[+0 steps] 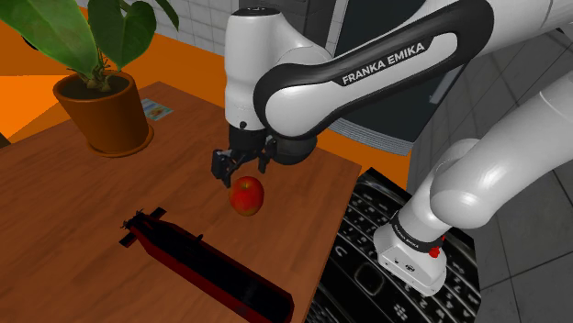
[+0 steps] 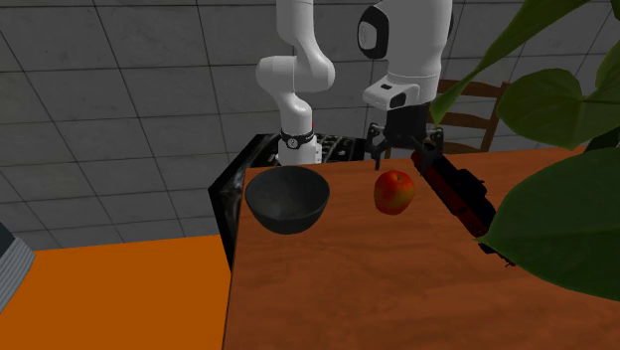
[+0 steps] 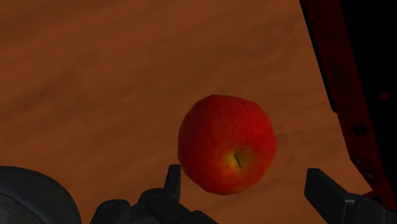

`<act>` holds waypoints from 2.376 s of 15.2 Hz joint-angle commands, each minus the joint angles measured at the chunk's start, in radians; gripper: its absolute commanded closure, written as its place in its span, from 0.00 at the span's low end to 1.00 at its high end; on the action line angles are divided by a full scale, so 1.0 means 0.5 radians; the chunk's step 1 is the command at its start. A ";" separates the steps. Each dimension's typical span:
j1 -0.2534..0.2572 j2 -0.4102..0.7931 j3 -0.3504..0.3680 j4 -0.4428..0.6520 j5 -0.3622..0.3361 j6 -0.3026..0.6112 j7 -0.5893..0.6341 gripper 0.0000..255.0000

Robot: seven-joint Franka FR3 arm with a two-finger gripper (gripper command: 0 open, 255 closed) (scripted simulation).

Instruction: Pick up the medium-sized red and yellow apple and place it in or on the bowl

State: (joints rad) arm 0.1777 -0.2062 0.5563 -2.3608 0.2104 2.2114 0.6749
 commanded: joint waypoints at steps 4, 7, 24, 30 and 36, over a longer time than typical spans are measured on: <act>0.000 0.001 0.000 -0.001 0.000 0.003 0.000 0.00; 0.000 0.001 0.000 -0.001 0.000 0.003 0.000 1.00; 0.003 -0.126 -0.047 0.168 0.027 -0.286 -0.019 1.00; 0.001 -0.176 -0.074 0.289 0.029 -0.453 -0.019 1.00; -0.004 -0.207 -0.097 0.423 0.025 -0.618 -0.015 1.00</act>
State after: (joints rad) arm 0.1762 -0.3106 0.5079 -2.1631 0.2246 1.9157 0.6649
